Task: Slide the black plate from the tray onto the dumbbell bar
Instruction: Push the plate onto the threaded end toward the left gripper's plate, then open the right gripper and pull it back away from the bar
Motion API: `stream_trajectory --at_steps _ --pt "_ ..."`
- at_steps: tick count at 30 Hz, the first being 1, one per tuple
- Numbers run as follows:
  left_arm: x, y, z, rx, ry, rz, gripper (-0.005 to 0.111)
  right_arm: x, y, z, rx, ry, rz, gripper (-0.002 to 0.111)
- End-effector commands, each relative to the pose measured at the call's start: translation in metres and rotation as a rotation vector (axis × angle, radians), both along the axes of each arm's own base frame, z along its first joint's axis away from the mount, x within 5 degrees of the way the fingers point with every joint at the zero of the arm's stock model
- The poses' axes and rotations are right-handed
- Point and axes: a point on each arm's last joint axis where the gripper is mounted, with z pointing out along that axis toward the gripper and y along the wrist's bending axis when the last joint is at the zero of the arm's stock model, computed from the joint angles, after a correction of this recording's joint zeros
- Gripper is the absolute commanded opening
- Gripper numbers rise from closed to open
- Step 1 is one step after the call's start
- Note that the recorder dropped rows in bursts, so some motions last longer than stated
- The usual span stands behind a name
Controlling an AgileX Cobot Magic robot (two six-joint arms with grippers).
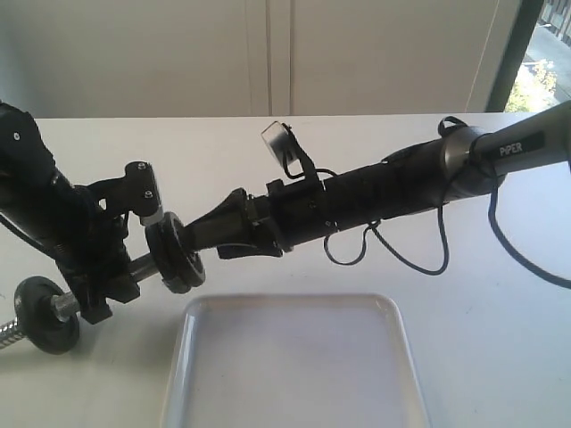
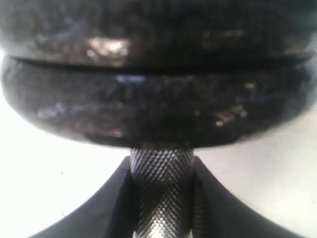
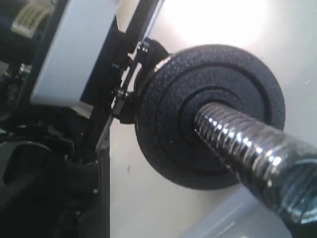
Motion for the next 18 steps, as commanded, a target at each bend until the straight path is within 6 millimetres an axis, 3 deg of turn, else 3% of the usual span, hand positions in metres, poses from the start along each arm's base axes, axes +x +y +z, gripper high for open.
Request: stream_trajectory --at_steps 1,5,12,18 --pt "0.006 -0.005 0.029 -0.100 -0.116 0.066 0.000 0.002 -0.009 0.005 -0.057 -0.081 0.082 0.105" --pt "0.006 -0.005 0.028 -0.099 -0.123 0.067 0.000 0.014 -0.026 0.008 -0.062 -0.095 0.039 0.105" --pt "0.013 -0.007 0.006 -0.073 -0.059 0.069 0.000 0.032 -0.061 0.010 -0.071 -0.019 -0.086 0.105" --pt "0.016 -0.008 -0.010 -0.055 -0.018 0.071 0.000 0.038 -0.070 0.012 -0.053 -0.013 -0.130 0.105"
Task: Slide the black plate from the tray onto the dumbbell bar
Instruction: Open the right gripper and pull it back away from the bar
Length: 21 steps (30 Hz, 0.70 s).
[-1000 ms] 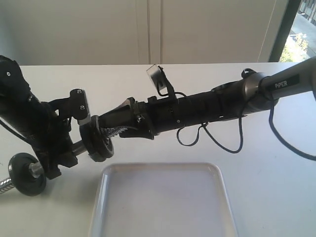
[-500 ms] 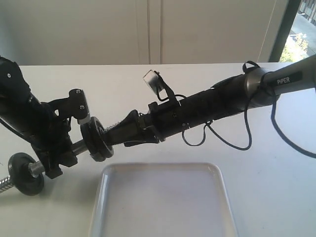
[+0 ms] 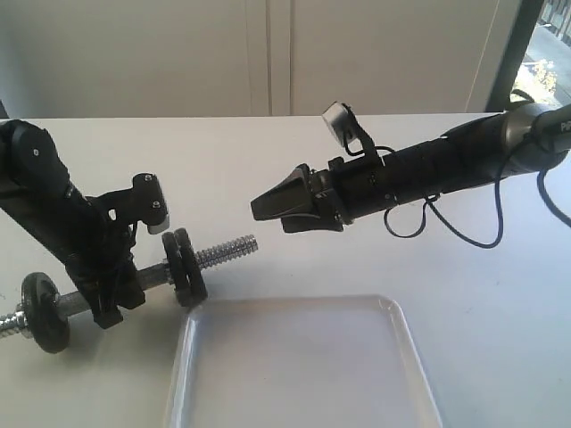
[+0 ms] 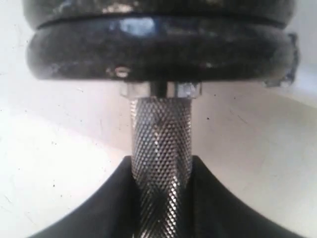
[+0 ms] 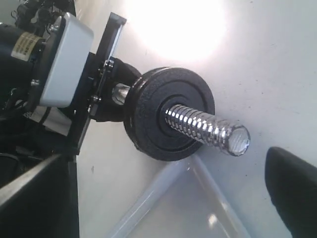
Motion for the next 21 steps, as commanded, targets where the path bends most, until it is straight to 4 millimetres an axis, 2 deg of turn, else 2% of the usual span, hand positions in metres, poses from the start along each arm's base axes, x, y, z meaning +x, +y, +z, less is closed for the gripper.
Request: stream_trajectory --at_steps 1,8,11,13,14,15,16,17,18,21 --pt "0.006 -0.005 0.013 -0.064 -0.039 0.044 0.000 0.003 -0.004 0.008 0.027 -0.007 -0.021 0.105" --pt "0.006 -0.005 0.012 -0.063 -0.035 0.043 0.002 0.003 -0.004 0.009 0.032 -0.006 -0.025 0.105" --pt "0.006 -0.005 0.012 -0.063 -0.035 0.043 0.033 0.003 -0.004 0.009 0.033 0.000 -0.029 0.097" --pt "0.003 -0.005 0.012 -0.056 -0.011 0.026 0.052 0.003 -0.004 0.009 0.034 0.017 -0.036 0.080" --pt "0.003 -0.005 0.012 -0.048 -0.012 0.011 0.058 0.004 -0.003 0.009 0.039 0.024 -0.043 0.063" --pt "0.003 -0.005 0.012 -0.048 -0.012 0.011 0.060 0.004 -0.003 0.010 0.042 0.043 -0.053 0.052" --pt "0.003 -0.005 0.011 -0.048 -0.009 0.011 0.061 0.005 -0.003 0.011 0.055 0.074 -0.073 0.037" --pt "0.002 -0.004 0.013 -0.048 -0.014 0.008 0.061 0.005 -0.003 0.013 0.057 0.069 -0.074 0.029" --pt "0.001 -0.004 0.015 -0.042 -0.019 0.001 0.061 0.005 -0.003 0.015 0.059 0.062 -0.074 0.023" --pt "-0.001 -0.001 0.024 -0.026 -0.043 -0.004 0.061 0.005 -0.003 0.023 0.079 0.051 -0.087 0.023"
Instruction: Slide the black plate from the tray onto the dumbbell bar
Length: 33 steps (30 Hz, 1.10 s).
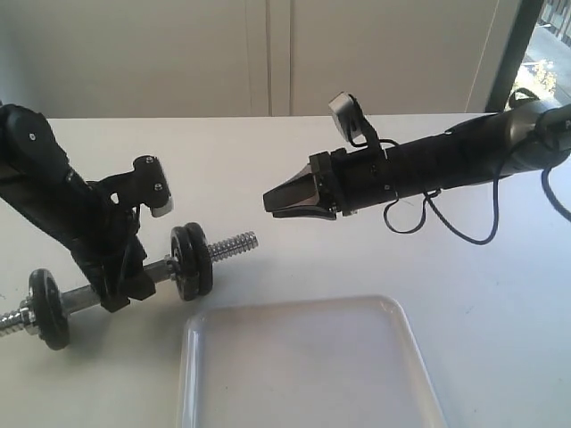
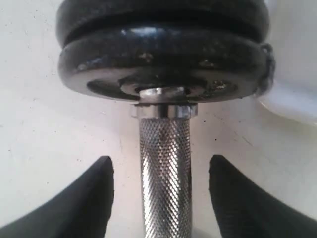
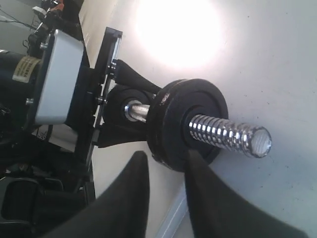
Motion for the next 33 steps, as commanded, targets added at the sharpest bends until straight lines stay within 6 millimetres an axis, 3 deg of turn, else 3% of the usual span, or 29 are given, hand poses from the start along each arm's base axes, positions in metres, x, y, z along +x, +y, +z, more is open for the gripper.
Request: stream_trajectory --at_steps 1,6,12,15,17,18,19,23,25,30,33 --pt "-0.006 0.003 0.015 0.007 -0.013 0.000 0.061 0.002 -0.002 0.017 0.040 -0.022 -0.024 0.023" --pt "-0.013 0.006 0.034 -0.004 -0.047 -0.001 0.061 -0.001 -0.003 0.034 0.048 -0.016 -0.037 0.023" --pt "-0.027 0.010 0.071 -0.086 -0.112 0.121 0.060 -0.011 -0.005 0.062 0.020 -0.024 -0.027 0.022" --pt "-0.040 0.015 0.097 -0.166 -0.131 0.236 0.045 -0.021 -0.008 0.079 -0.028 -0.064 0.001 0.010" --pt "-0.055 0.020 0.116 -0.214 -0.131 0.293 0.020 -0.032 -0.011 0.095 -0.040 -0.095 0.007 0.000" --pt "-0.063 0.022 0.123 -0.226 -0.126 0.302 0.004 -0.039 -0.012 0.105 -0.036 -0.110 0.005 0.000" --pt "-0.076 0.026 0.133 -0.232 -0.132 0.292 0.001 -0.047 -0.014 0.115 -0.033 -0.133 0.004 0.000" --pt "-0.117 0.041 0.154 -0.324 -0.193 0.361 0.000 -0.085 -0.022 0.153 -0.031 -0.262 0.017 0.000" --pt "-0.143 0.050 0.162 -0.385 -0.233 0.400 0.000 -0.113 -0.028 0.172 -0.050 -0.333 0.030 0.000" --pt "-0.200 0.072 0.161 -0.539 -0.353 0.473 0.000 -0.171 -0.050 0.201 -0.175 -0.514 -0.123 0.000" --pt "-0.220 0.081 0.157 -0.622 -0.417 0.504 0.000 -0.199 -0.064 0.211 -0.259 -0.616 -0.227 0.000"
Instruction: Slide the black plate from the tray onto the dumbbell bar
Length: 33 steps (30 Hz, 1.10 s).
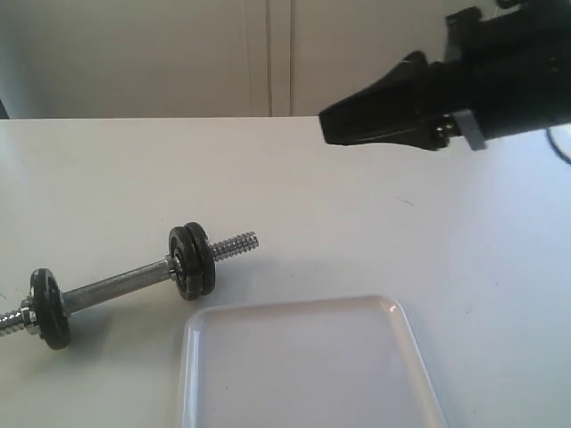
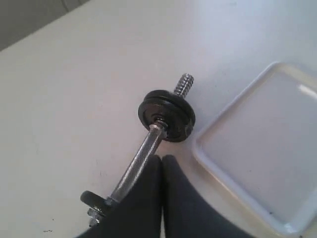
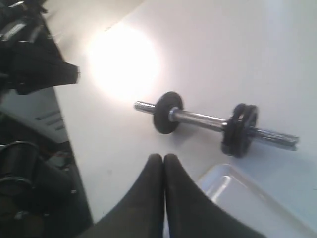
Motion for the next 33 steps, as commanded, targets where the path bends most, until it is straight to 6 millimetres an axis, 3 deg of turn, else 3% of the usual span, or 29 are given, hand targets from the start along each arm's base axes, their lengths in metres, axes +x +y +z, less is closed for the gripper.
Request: stream_trajectory --at_steps 1,8,15,24,33 --pt "-0.030 0.012 -0.005 -0.115 -0.091 0.052 0.000 -0.041 -0.023 0.015 -0.093 -0.177 -0.173 0.000" --pt "-0.042 0.016 -0.005 -0.128 -0.123 0.046 0.000 -0.086 -0.039 0.034 -0.135 -0.359 -0.250 0.000" --pt "-0.042 0.016 -0.005 -0.128 -0.123 0.046 0.000 -0.110 -0.044 0.045 -0.113 -0.447 -0.260 0.000" --pt "-0.044 0.016 -0.005 -0.132 -0.131 0.046 0.000 -0.114 -0.045 0.046 -0.109 -0.460 -0.262 0.000" --pt "-0.087 0.036 0.005 -0.178 -0.352 0.204 0.000 -0.114 -0.045 0.046 -0.109 -0.460 -0.262 0.000"
